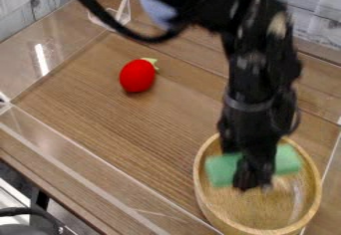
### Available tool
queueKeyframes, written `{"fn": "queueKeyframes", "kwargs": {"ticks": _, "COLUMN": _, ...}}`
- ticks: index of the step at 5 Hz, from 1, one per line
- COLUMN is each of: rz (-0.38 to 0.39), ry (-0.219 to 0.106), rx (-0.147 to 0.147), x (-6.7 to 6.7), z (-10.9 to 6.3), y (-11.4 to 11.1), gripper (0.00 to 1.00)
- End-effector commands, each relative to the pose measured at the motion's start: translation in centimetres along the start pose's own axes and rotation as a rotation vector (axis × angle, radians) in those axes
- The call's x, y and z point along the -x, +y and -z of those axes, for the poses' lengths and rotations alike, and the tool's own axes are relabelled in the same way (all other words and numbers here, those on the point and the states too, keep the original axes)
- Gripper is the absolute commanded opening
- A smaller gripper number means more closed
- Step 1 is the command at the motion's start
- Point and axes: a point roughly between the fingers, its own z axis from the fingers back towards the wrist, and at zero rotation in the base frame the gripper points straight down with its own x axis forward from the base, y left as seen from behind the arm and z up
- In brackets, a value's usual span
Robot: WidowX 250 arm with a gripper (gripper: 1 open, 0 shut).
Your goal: Remove the green stick from the brown bowl and put it on the table
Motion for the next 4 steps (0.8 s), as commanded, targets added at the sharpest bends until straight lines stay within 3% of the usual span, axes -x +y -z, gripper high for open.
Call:
{"fn": "queueKeyframes", "kwargs": {"ticks": 1, "rz": 0.061, "ry": -0.053, "rx": -0.062, "x": -1.6, "z": -3.8, "y": 1.9, "gripper": 0.00}}
{"fn": "queueKeyframes", "kwargs": {"ticks": 3, "rz": 0.010, "ry": -0.030, "rx": -0.066, "x": -2.2, "z": -1.5, "y": 3.4, "gripper": 0.00}}
{"fn": "queueKeyframes", "kwargs": {"ticks": 4, "rz": 0.076, "ry": -0.028, "rx": -0.058, "x": -2.4, "z": -1.6, "y": 4.3, "gripper": 0.00}}
